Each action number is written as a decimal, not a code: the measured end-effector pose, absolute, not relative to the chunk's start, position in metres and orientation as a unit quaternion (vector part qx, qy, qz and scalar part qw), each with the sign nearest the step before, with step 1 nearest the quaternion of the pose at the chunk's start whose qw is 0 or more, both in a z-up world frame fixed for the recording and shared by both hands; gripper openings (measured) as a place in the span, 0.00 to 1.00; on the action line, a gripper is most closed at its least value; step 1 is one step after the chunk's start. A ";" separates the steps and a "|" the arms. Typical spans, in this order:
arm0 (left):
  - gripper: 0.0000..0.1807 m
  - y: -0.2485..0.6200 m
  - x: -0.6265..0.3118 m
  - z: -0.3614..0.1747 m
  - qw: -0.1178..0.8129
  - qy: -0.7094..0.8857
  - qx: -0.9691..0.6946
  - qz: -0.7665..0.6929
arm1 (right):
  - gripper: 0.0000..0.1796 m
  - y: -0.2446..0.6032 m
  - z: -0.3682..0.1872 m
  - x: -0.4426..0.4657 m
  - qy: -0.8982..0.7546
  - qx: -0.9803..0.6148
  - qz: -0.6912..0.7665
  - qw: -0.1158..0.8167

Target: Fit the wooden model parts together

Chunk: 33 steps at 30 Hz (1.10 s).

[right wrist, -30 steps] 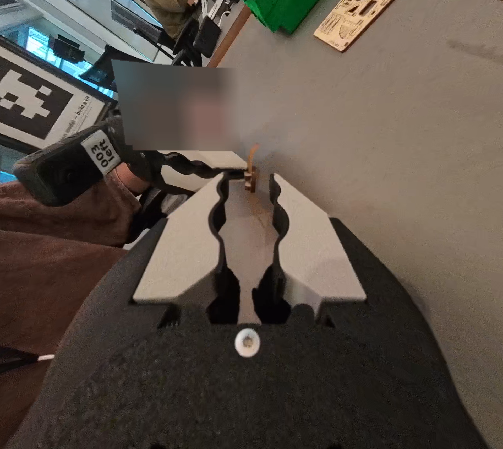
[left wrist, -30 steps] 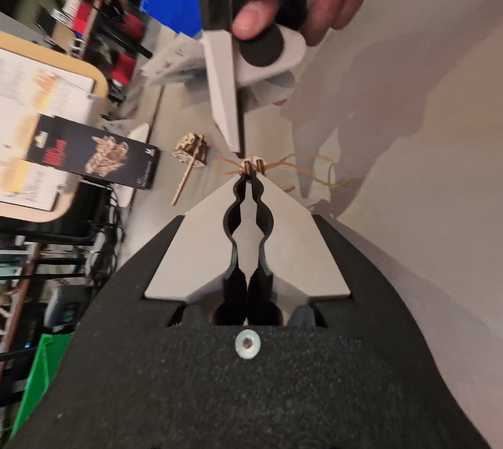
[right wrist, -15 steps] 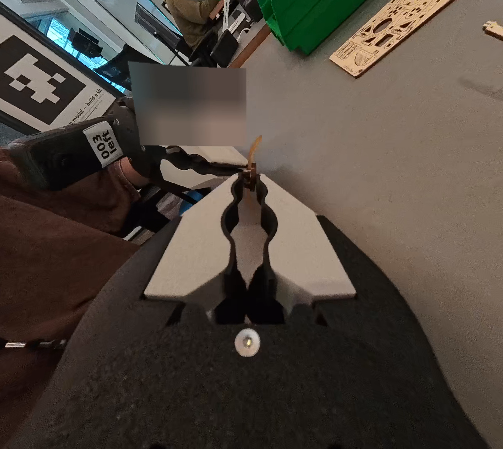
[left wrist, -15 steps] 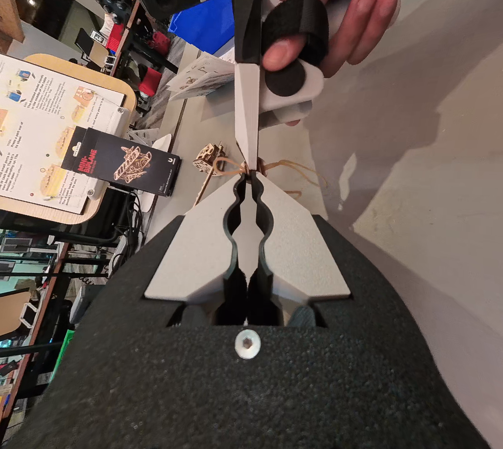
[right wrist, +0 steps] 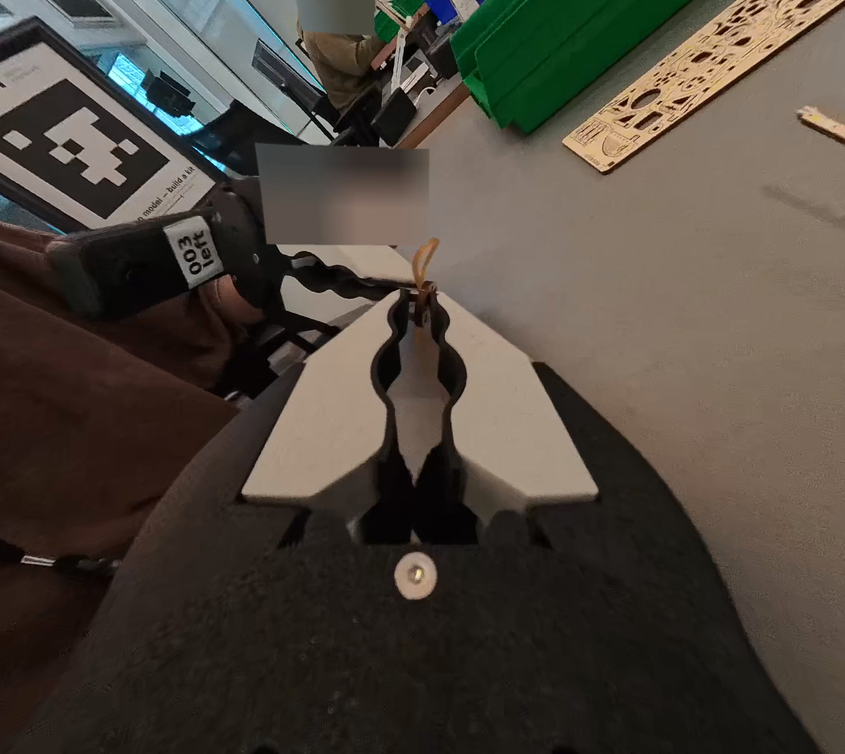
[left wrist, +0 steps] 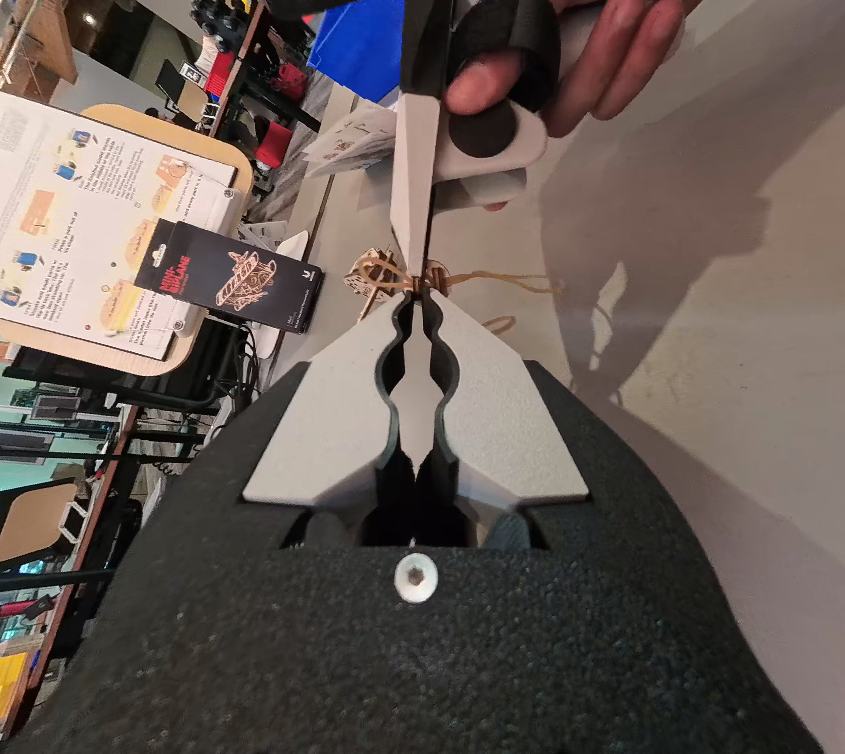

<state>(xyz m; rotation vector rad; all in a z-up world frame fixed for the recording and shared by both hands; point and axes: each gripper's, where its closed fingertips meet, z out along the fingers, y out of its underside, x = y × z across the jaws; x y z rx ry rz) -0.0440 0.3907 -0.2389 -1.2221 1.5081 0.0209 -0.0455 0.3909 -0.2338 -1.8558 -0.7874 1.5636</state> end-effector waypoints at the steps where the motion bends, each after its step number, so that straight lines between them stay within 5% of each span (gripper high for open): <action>1: 0.01 0.391 -0.044 -0.238 0.563 0.639 -0.523 0.003 | 0.04 0.391 -0.233 -0.045 -0.304 -0.696 0.577 0.299; 10: 0.10 0.394 -0.048 -0.231 0.549 0.594 -0.580 -0.101 | 0.04 0.399 -0.230 -0.032 -0.320 -0.684 0.562 0.338; 18: 0.16 0.369 -0.035 -0.214 0.445 0.514 -0.627 -0.382 | 0.04 0.368 -0.200 -0.033 -0.410 -0.606 0.577 0.363; 33: 0.05 0.359 -0.032 -0.207 0.430 0.512 -0.615 -0.417 | 0.04 0.360 -0.201 -0.039 -0.418 -0.603 0.581 0.352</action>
